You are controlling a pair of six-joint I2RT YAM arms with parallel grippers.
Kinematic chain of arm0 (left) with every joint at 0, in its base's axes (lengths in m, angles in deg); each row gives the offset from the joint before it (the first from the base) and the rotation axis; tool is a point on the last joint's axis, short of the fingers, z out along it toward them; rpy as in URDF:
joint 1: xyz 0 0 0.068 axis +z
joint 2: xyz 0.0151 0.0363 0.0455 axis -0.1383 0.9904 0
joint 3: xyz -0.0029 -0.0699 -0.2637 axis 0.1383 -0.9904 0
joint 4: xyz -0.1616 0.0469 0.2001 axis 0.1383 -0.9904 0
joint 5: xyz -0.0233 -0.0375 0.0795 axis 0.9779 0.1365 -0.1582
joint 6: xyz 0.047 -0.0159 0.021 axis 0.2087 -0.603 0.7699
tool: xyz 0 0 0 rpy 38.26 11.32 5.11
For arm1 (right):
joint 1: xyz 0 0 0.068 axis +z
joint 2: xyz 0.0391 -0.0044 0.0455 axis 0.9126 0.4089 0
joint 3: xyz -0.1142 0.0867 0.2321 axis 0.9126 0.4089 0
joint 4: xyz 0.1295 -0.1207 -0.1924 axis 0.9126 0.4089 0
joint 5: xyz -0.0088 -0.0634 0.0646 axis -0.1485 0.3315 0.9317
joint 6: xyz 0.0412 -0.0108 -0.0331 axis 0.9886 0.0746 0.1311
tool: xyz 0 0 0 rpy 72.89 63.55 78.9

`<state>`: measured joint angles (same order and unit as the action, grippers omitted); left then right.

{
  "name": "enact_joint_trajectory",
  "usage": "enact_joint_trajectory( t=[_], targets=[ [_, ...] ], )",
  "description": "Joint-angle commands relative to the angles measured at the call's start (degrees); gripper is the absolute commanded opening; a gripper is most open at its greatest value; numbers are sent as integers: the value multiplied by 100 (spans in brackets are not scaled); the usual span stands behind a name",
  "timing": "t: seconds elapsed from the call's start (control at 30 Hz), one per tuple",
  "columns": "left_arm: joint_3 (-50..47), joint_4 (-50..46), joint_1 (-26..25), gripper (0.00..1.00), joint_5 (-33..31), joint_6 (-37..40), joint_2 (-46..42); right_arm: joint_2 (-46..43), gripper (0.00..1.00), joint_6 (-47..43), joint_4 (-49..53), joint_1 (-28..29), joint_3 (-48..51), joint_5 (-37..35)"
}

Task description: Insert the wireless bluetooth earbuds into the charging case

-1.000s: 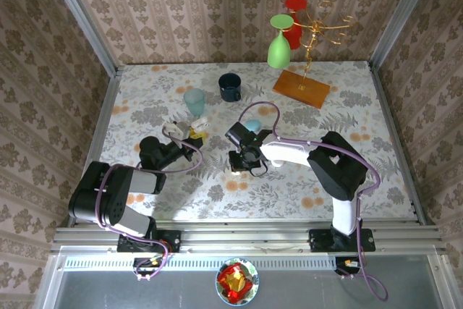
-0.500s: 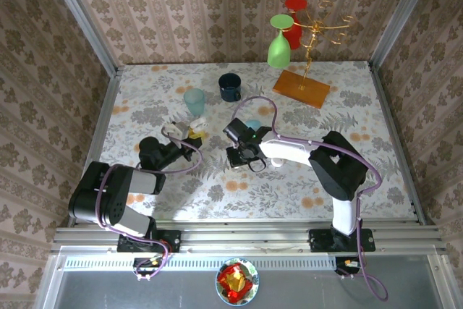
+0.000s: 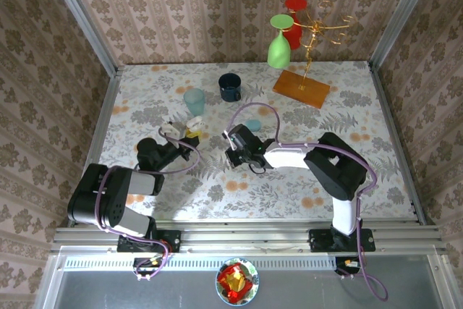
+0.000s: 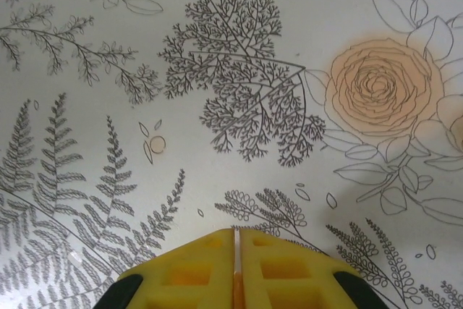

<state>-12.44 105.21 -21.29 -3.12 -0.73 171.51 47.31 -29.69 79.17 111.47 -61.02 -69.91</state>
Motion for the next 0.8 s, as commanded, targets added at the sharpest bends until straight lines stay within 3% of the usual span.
enact_joint_trajectory(
  t=[0.0, 0.27, 0.5, 0.6, 0.77],
  targets=[
    [-57, 147, 42, 1, -36, 1, -134, -81, 12, -132, -772, 59, 332, 105],
    [-52, 147, 47, 1, -48, -6, -179, -584, 22, 58, -839, 255, 820, 88],
    [-45, 147, 51, 1, -13, -16, -179, -1207, 53, 921, -517, 243, 918, -321],
    [-31, 147, 51, 1, 68, 12, -165, -1219, 55, 1679, 319, 24, 682, -182],
    [-7, 156, 44, 1, 369, 172, -152, -1010, 50, 2049, 1622, -339, 203, 639]
  ],
)
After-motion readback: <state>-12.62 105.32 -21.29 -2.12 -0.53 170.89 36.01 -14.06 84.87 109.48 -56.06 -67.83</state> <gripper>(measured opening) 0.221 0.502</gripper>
